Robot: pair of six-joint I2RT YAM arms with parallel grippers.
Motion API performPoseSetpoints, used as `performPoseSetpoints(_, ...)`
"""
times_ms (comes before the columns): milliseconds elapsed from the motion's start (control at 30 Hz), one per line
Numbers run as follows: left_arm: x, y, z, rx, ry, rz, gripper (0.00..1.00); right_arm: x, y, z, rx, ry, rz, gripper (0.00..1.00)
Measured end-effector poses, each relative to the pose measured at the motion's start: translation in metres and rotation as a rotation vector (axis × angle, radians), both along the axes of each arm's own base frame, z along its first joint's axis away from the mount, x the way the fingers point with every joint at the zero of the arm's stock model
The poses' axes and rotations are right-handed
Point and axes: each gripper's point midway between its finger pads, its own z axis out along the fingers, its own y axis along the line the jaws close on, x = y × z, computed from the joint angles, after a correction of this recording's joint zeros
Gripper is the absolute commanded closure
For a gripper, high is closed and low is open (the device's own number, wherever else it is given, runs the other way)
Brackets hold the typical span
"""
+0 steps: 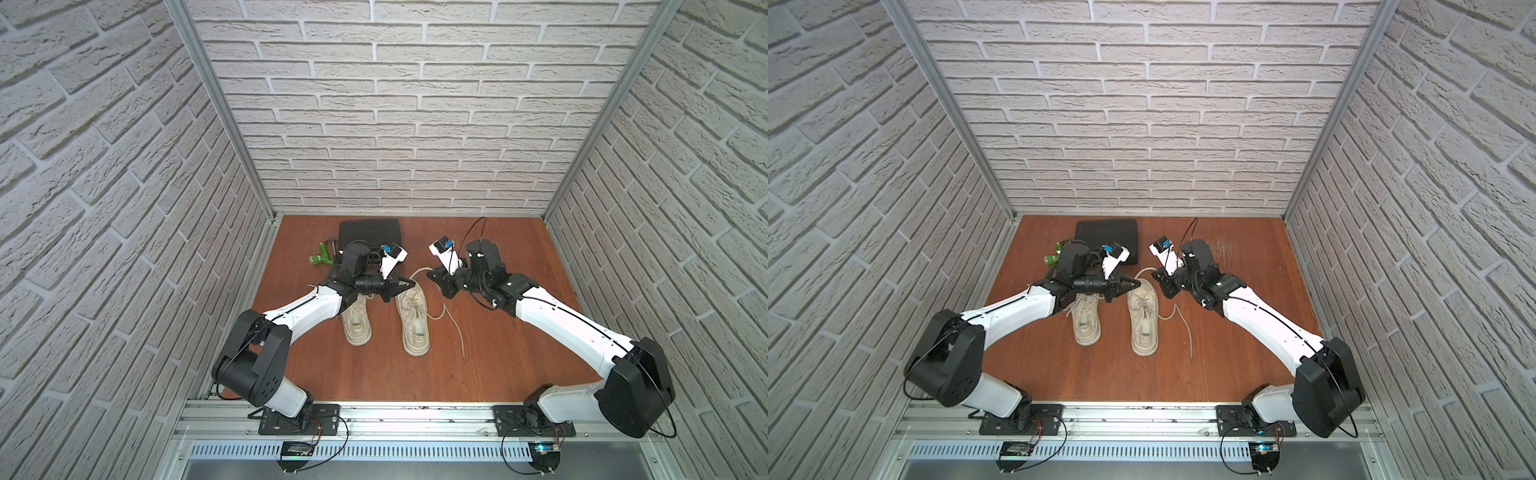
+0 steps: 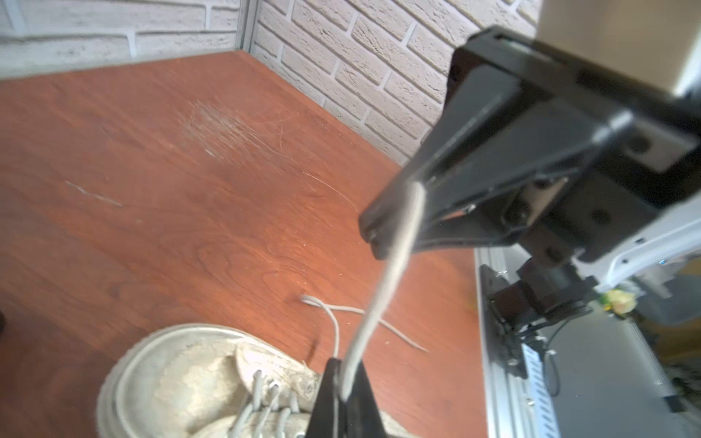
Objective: Tie the shoes
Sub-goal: Cross the shoelace with the shoelace.
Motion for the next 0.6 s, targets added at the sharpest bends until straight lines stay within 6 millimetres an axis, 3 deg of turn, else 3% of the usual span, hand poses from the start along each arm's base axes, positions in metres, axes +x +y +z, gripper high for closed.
performPoseSetpoints(200, 0.019, 0.020, -0.002, -0.021, 0.137, 0.117, 1.00, 0.013, -0.028, -0.012, -0.142, 0.079, -0.161, 0.43)
performPoseSetpoints(333, 0.033, 0.038, -0.007, -0.043, 0.230, 0.200, 1.00, 0.008, -0.054, -0.029, -0.249, 0.172, -0.273, 0.39)
performPoseSetpoints(600, 0.034, 0.041, -0.025, -0.050, 0.320, 0.220, 1.00, -0.048, -0.105, -0.066, -0.383, 0.398, -0.486, 0.44)
